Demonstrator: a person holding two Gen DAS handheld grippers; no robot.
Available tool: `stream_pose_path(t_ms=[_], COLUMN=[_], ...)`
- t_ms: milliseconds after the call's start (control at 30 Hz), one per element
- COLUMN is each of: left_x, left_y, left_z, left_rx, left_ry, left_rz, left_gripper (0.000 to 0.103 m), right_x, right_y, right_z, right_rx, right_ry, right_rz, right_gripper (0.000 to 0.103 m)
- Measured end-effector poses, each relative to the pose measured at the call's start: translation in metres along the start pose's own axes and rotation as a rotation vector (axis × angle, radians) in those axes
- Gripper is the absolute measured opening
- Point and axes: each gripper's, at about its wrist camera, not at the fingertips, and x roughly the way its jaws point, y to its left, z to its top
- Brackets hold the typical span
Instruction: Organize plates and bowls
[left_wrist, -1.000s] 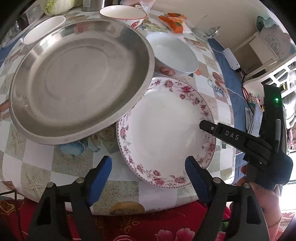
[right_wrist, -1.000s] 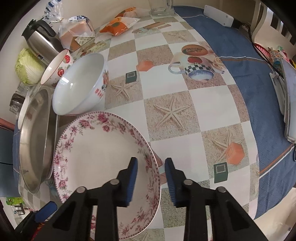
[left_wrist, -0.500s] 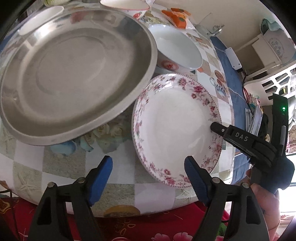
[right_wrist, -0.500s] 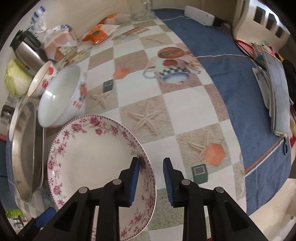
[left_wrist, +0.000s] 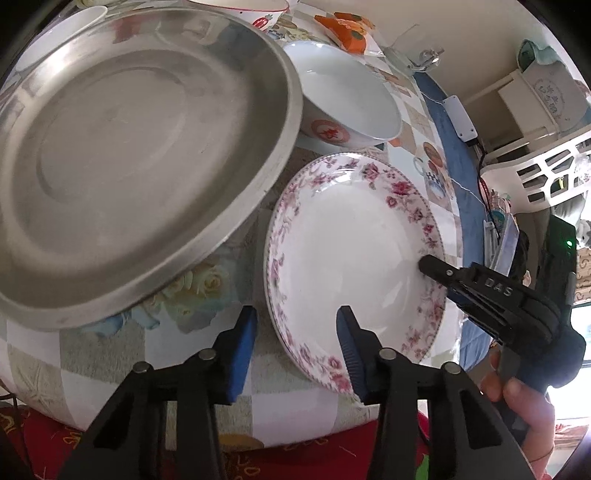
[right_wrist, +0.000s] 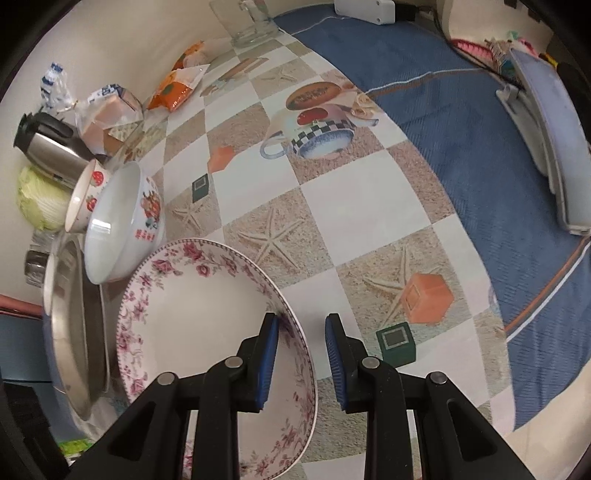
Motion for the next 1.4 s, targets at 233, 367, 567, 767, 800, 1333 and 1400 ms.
stream_pose_path(t_ms=[233,367,567,767,800,1333,1400], left_x=[0.01,0.014,0.021,0.024,0.024,0.011,0.01], left_y=[0.004,0.002,-0.008,-0.012,-0.015,-0.027,-0.029], left_z=[0.009,0.011,0.013,0.02,0.02,0.023,0.022], left_rx=[-0.016,-0.011,0.043,0.062,0.079,0.163,0.174], left_ry=[-0.012,-0.037,-0.043,-0.055,-0.063,-0.129,-0.136], left_rz=[-0.021,-0.01,-0.041,-0.05,-0.037,-0.057,-0.061], left_gripper=[0.025,0.017,0.013,0.012,0.013,0.015,0.015], right_x=[0.003,0.003,-0.005,-0.009,-0.01,-0.034,-0.037], right_y=[0.0,-0.004,-0.025,-0.039,-0.039,-0.036,-0.036], right_z=[0.003,0.004,0.001,-0.003,-0.004,-0.005,-0.006], right_rx=[-0.005,0.028,0.081,0.109,0.108,0.074,0.07], right_ry=[-0.007,-0.018,-0.041,-0.047,-0.05,-0.138,-0.149], right_rz=[0.025,0.041,0.046,0.096,0.095,0.113,0.113], right_gripper=[0.029,0.025,0.023,0.019,0.019,0.019,0.019])
